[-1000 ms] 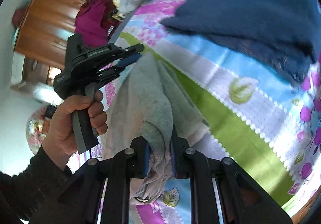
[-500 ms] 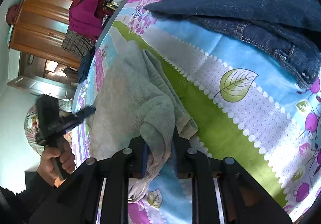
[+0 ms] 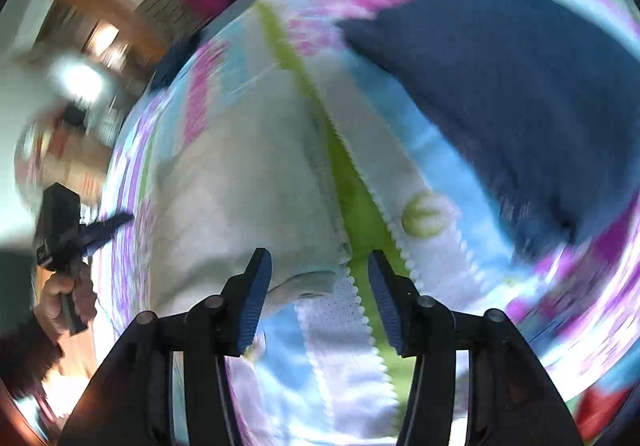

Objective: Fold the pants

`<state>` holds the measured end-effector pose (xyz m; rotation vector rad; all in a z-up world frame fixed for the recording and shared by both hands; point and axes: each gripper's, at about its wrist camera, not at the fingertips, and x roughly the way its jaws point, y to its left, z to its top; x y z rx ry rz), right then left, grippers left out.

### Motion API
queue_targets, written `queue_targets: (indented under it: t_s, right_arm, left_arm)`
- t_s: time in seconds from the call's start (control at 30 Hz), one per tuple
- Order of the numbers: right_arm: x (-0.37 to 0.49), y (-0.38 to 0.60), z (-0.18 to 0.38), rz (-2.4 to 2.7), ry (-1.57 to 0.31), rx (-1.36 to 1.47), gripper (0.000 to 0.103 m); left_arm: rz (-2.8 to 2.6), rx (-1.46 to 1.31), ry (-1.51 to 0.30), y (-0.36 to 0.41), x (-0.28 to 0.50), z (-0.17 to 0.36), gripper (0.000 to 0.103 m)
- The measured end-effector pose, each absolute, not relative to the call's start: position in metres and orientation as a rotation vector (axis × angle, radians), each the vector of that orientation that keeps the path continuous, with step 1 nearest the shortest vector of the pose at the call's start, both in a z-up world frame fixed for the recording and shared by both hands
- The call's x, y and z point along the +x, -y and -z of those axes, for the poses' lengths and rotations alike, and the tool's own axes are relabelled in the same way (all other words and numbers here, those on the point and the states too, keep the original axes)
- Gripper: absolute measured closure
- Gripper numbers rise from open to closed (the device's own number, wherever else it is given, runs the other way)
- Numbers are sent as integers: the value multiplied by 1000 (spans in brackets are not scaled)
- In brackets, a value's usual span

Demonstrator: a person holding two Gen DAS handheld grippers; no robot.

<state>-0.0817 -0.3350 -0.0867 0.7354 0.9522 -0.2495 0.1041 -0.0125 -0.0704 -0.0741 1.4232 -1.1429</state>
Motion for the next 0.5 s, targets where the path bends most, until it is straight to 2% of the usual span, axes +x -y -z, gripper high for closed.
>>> queue_targets:
  t_s: [0.1,0.17,0.23,0.33,0.37,0.4,0.43,0.5]
  right_arm:
    - [-47,336,73,121,-989,635,48]
    - [-20,332,76,47,-998,609,48]
    - [14,324,83,-44,-1003,588,48]
    - [68,309,79,-203,-1024,524,47]
    - [89,300,76,-275,-1045,469,45]
    - [117,285,71,-376,-1077,340,38]
    - [136,272,70,-454,-1097,247,27]
    - [180,248,72,-591,-1150,39,21]
  left_arm:
    - [1206,-115,-1439,13,64,84,85]
    - [1202,-156,-1472,18,58,112,83]
    - [1180,-27,-1514,23,43,138,91]
    - [1193,-107,-1491,14,43,111,90]
    - [1185,-155,-1424,7,42,95,88]
    - [1152,-195,-1385,0,40,90,76]
    - [1094,-249,-1363,-10,39,89,61]
    - [983,-293,-1382,-29,30,101,60]
